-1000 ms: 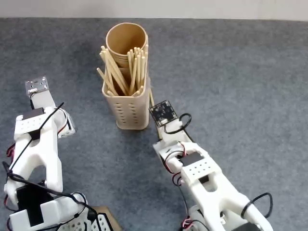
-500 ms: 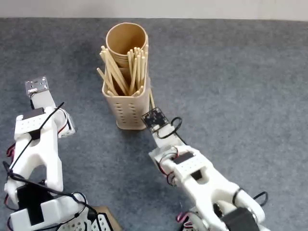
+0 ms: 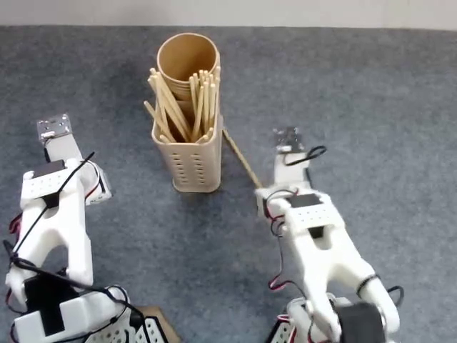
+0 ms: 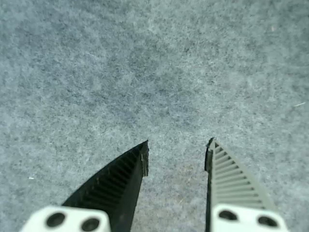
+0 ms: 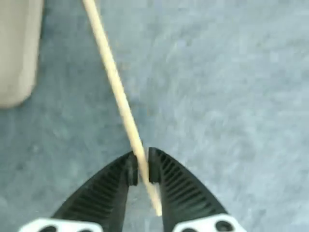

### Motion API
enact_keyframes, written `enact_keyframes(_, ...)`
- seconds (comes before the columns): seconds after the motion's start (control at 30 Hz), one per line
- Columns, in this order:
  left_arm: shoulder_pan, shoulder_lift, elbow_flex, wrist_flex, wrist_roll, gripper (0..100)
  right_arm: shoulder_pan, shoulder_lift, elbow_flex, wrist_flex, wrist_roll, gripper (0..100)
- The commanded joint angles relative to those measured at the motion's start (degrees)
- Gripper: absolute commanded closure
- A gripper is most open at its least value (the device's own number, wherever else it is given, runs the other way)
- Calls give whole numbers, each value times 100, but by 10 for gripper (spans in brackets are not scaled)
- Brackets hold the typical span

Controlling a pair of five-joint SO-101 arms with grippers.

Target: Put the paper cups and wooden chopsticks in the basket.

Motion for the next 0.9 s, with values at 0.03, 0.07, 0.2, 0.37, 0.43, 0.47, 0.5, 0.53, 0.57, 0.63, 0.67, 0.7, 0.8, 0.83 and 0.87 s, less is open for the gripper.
enact_keyframes(0.03, 13, -66, -22, 26, -62, 793, 154, -1156, -189, 13, -114, 994)
enact_keyframes(0.07, -22, -66, -22, 26, -53, 793, 154, -1385, -189, 13, -114, 994)
enact_keyframes(0.2, -31, -66, -22, 26, -53, 793, 180, -2387, -418, 40, -97, 994)
enact_keyframes(0.37, -13, -66, -22, 18, -53, 793, -110, -3284, -646, -145, -97, 994)
enact_keyframes(0.43, -4, -66, -22, 18, -53, 793, -382, -3424, -936, -602, -114, 994)
enact_keyframes(0.47, -4, -57, -22, 18, -53, 793, -541, -3415, -1068, -927, -97, 994)
enact_keyframes(0.5, -4, -57, -22, 18, -53, 793, -708, -3363, -1226, -1297, -88, 994)
enact_keyframes(0.53, -13, -48, -22, 18, -53, 793, -866, -3284, -1385, -1666, -88, 994)
enact_keyframes(0.57, -13, -48, -22, 18, -53, 793, -998, -3152, -1552, -2035, -88, 994)
enact_keyframes(0.63, -13, -40, -22, 18, -53, 793, -1218, -2747, -1903, -2686, -88, 994)
enact_keyframes(0.67, -22, -31, -22, 18, -53, 793, -1314, -2475, -2088, -2905, -88, 994)
enact_keyframes(0.7, -22, -22, -22, 18, -53, 793, -1402, -2176, -2290, -3064, -88, 994)
enact_keyframes(0.8, -22, -22, -22, 18, -53, 793, -1657, -1200, -2809, -3178, -114, 994)
enact_keyframes(0.83, -31, -22, -22, 18, -53, 793, -1763, -901, -2932, -3178, -114, 994)
enact_keyframes(0.87, -31, -22, -22, 18, -53, 793, -1833, -602, -3037, -3187, -105, 994)
